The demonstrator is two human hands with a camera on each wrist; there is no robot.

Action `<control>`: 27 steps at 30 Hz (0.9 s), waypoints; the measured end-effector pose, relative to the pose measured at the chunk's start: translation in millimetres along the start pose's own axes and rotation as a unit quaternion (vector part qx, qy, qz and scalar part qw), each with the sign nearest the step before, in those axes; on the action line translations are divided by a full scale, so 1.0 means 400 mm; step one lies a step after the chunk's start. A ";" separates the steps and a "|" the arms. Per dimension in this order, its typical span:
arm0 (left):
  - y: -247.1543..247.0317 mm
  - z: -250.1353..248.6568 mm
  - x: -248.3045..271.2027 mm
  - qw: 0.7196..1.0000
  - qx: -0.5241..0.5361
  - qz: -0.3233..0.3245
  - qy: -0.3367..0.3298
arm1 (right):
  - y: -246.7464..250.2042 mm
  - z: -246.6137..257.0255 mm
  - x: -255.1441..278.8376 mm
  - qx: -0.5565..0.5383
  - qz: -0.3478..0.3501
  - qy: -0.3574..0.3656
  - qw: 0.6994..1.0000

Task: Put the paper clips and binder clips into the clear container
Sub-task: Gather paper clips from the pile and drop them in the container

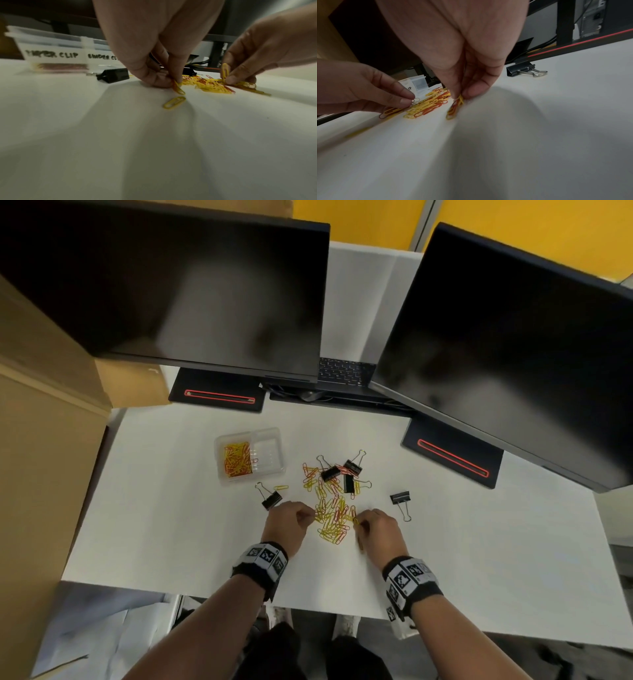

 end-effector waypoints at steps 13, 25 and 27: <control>0.063 -0.033 0.041 0.990 0.134 -0.028 0.030 | 0.046 0.018 -0.006 -0.318 -0.035 -0.109 0.941; 0.250 -0.011 -0.005 0.966 0.207 -0.149 0.050 | 0.009 0.288 -0.129 -0.382 0.012 -0.034 0.923; 0.296 0.009 -0.038 0.959 0.207 -0.184 0.062 | -0.022 0.345 -0.173 -0.373 0.028 -0.020 0.927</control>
Point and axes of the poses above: each hand's wrist, its own x-axis away from the middle knuckle, its own y-axis out of the back of the hand, z = x × y, the point moved 1 cm from there along -x, towards the middle knuckle, and after that the axes turned 7 degrees about -x, right-handed, at the moved point
